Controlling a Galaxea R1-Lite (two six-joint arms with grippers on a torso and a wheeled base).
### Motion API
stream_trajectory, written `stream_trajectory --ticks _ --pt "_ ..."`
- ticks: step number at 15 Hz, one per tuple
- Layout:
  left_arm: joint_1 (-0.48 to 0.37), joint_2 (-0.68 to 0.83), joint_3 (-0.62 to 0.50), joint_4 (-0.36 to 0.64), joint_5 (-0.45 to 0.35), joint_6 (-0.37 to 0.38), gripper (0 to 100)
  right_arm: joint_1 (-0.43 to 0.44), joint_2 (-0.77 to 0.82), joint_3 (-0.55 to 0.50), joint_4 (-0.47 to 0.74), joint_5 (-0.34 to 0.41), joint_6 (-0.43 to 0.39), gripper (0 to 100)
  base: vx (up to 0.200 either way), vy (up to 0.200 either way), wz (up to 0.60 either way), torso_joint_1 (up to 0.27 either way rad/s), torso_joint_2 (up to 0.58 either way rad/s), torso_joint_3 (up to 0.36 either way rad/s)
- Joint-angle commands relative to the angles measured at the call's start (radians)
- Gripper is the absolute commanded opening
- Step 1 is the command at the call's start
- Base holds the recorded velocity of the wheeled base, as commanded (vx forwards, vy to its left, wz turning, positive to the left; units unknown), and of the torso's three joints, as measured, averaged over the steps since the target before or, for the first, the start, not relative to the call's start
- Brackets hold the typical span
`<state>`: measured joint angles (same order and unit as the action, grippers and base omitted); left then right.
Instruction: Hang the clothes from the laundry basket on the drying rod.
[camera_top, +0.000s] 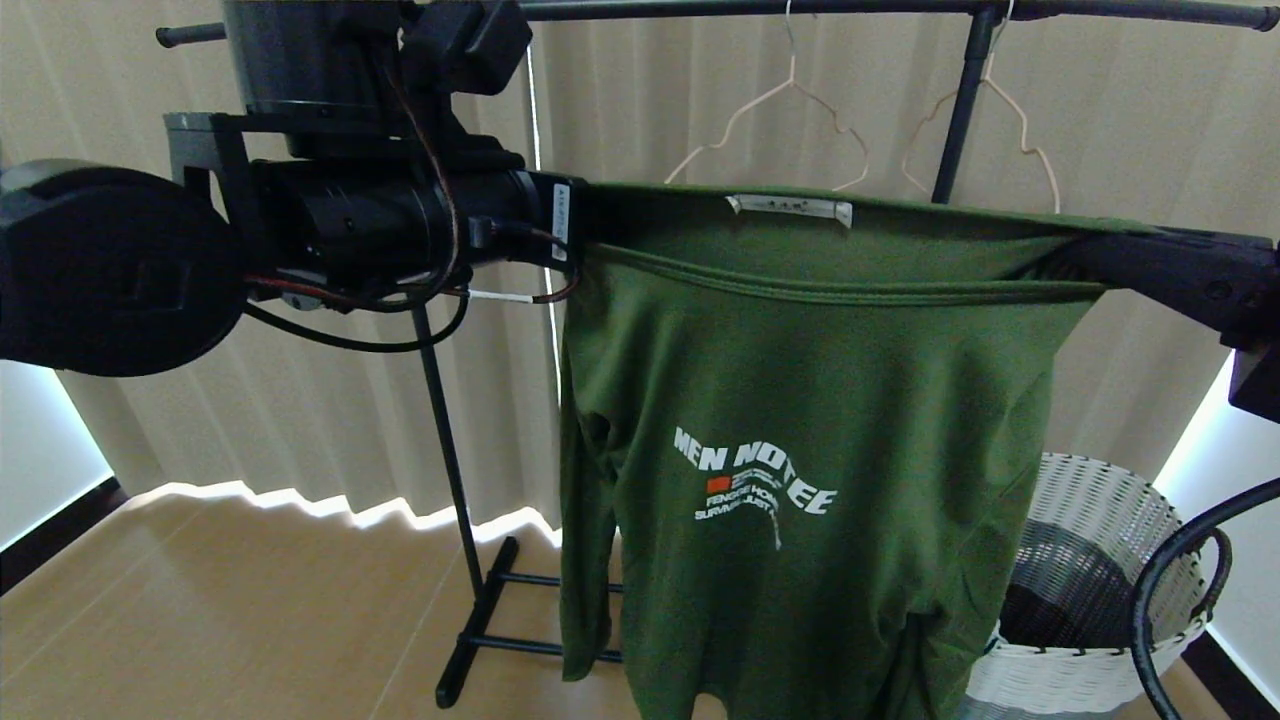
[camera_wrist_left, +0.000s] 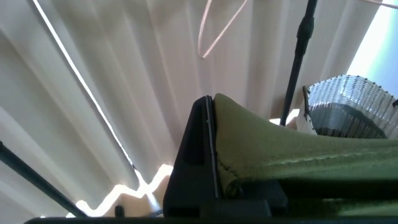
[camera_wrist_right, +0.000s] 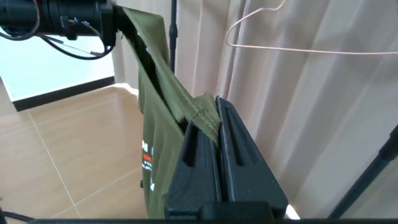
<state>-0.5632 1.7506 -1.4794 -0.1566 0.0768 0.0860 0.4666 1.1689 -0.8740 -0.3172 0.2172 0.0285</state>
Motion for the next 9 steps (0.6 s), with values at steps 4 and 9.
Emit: stream_trajectory --ticks 4,9 --pt "-0.006 -0.151 0.122 0.089 -0.009 -0.002 0 -0.068 0.121 -0.033 -0.079 -0.004 -0.039 0 0.000 0.000 0.00 0.000 0.00 0.000" --pt "-0.069 -0.272 0.192 0.157 -0.011 -0.022 0 -0.094 0.238 -0.108 -0.171 -0.002 -0.036 0 0.000 0.000 0.00 0.000 0.00 0.000"
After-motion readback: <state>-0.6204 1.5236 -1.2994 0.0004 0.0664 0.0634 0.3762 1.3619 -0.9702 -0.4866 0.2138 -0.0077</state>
